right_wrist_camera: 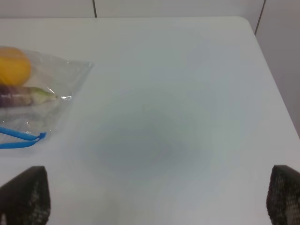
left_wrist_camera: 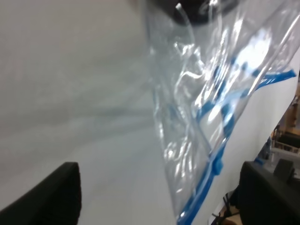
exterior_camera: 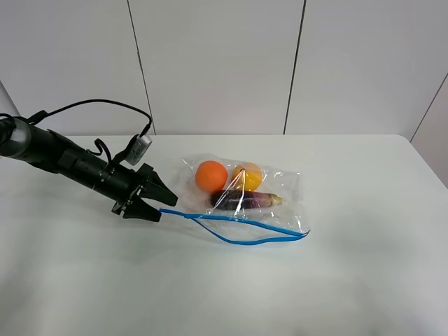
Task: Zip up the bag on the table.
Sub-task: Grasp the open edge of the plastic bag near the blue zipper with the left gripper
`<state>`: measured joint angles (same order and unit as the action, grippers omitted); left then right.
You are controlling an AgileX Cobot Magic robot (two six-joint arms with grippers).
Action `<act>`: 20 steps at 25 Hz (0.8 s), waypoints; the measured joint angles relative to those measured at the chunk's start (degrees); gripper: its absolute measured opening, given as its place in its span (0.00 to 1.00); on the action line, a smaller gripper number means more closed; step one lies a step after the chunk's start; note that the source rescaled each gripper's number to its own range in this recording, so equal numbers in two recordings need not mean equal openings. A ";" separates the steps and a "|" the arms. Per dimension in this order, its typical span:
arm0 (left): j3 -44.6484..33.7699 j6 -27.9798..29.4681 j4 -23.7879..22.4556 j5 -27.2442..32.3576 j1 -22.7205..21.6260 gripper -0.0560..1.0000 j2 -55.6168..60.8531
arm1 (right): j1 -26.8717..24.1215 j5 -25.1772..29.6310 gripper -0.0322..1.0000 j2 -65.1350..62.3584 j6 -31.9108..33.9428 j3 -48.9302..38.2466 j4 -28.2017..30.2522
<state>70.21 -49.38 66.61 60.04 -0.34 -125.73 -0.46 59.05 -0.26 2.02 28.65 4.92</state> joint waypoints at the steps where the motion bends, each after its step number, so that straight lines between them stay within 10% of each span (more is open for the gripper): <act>1: 0.00 0.14 -0.25 0.05 0.00 0.80 -0.05 | 0.00 0.00 1.00 0.00 0.00 0.00 0.00; 20: 0.00 0.39 -0.22 0.67 2.02 0.52 -0.06 | 0.00 0.00 1.00 0.00 0.00 0.00 0.00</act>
<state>70.21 -48.99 66.39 60.71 1.69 -125.79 -0.46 59.05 -0.26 2.02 28.65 4.92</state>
